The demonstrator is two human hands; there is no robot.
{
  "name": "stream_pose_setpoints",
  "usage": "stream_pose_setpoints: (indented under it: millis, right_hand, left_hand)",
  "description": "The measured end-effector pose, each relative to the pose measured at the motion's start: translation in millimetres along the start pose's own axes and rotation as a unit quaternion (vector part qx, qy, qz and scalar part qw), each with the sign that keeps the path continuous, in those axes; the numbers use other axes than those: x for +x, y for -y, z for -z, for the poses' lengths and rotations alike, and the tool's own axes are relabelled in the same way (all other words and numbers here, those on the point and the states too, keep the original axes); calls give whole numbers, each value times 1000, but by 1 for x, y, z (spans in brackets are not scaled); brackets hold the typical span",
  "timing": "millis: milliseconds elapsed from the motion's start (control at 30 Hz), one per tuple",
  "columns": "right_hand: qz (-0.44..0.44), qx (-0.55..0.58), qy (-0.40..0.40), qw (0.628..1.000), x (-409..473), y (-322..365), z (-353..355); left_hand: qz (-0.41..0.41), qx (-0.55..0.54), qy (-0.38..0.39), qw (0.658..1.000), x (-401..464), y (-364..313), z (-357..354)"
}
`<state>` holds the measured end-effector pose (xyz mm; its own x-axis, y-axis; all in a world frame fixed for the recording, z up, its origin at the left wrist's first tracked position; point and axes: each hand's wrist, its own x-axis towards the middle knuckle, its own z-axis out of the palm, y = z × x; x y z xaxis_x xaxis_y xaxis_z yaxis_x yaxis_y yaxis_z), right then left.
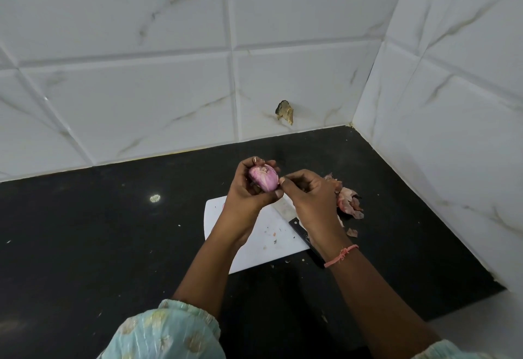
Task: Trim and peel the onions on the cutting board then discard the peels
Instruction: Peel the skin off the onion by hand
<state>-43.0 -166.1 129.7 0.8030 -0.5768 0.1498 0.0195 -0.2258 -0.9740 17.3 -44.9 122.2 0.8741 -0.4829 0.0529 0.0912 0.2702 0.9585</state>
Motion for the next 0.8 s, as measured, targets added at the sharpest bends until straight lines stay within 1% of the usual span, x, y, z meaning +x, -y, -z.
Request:
stream_pose_setpoints:
  millis: [133,167,267,367,433,500,600,667,733,800]
  right_hand:
    - [-41,41,-9,998,-1,1,-4]
    - [-38,34,-4,999,-2,2,-4]
    - [9,-19,1,1000,-5,3,-4]
    - [19,-20,-12,1000,-4,3,-3]
    - [5,-25,-9,1000,-1,0,-2]
    - [-12,-53,-13,998,4,-8,2]
    - [-53,-88,-56,993,11,-29,15]
    - [-95,-94,-77,988,18,-45,26]
    - [-115,-103,-90,984,25,-59,36]
    - [-126,-61,-102,985,32,-69,43]
  left_hand:
    - [-2,-14,-2,1000,0,-1,-1]
    - [-6,-10,-3,1000,0,-1,-2]
    - [-16,14,-13,1000,-1,-1,-3]
    - [-15,22,-16,1000,-2,0,-4]
    - [-7,-1,-7,1000,-2,0,-2]
    - [10,-47,3,999,-3,-2,-2]
    - [55,-106,16,993,-3,-5,-1]
    - [68,-81,13,994,-2,-5,-1]
    - [50,0,2,999,-1,-4,-1]
    - [31,59,-13,998,-1,0,-1]
